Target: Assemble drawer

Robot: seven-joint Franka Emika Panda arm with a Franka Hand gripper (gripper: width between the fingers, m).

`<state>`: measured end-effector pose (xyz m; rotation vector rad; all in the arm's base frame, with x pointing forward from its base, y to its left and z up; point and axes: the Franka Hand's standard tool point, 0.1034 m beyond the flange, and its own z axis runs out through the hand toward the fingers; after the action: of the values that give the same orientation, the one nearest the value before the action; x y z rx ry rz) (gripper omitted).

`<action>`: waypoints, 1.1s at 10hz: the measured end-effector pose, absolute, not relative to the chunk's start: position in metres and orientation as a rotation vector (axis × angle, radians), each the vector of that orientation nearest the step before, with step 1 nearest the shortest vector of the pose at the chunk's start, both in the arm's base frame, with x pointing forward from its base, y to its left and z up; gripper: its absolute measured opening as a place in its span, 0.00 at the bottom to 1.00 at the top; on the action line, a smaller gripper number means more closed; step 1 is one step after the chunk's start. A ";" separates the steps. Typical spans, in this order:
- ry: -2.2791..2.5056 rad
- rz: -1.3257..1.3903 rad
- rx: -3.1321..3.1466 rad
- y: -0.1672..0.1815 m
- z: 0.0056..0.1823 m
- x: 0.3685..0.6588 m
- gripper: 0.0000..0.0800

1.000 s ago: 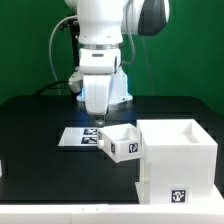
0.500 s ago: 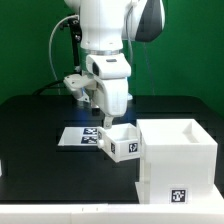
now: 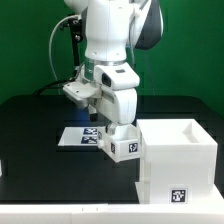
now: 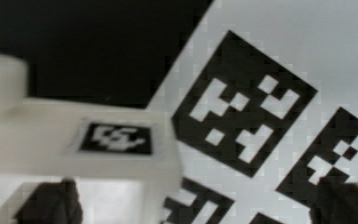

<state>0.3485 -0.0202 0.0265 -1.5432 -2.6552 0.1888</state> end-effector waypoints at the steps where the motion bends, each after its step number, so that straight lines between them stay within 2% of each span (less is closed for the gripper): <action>1: -2.642 0.205 -1.551 -0.022 0.022 0.347 0.81; 2: -2.632 0.211 -1.565 -0.023 0.020 0.346 0.81; 3: -2.632 0.217 -1.568 -0.024 0.020 0.346 0.70; 4: -2.629 0.223 -1.576 -0.025 0.020 0.346 0.70; 5: -2.626 0.228 -1.583 -0.026 0.020 0.346 0.53; 6: -2.624 0.232 -1.588 -0.026 0.020 0.346 0.31; 7: -2.618 0.235 -1.600 -0.027 0.020 0.346 0.14; 8: -2.616 0.238 -1.607 -0.028 0.020 0.346 0.14; 9: -2.617 0.234 -1.616 -0.028 0.021 0.347 0.06; 11: -2.537 0.251 -1.724 -0.030 0.023 0.347 0.06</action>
Offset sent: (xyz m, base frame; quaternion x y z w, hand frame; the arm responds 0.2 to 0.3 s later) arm 0.0000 0.0000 0.0000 0.0000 0.0000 0.0000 1.0000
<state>0.3473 -0.0297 0.0225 -1.7237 -2.5368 0.2507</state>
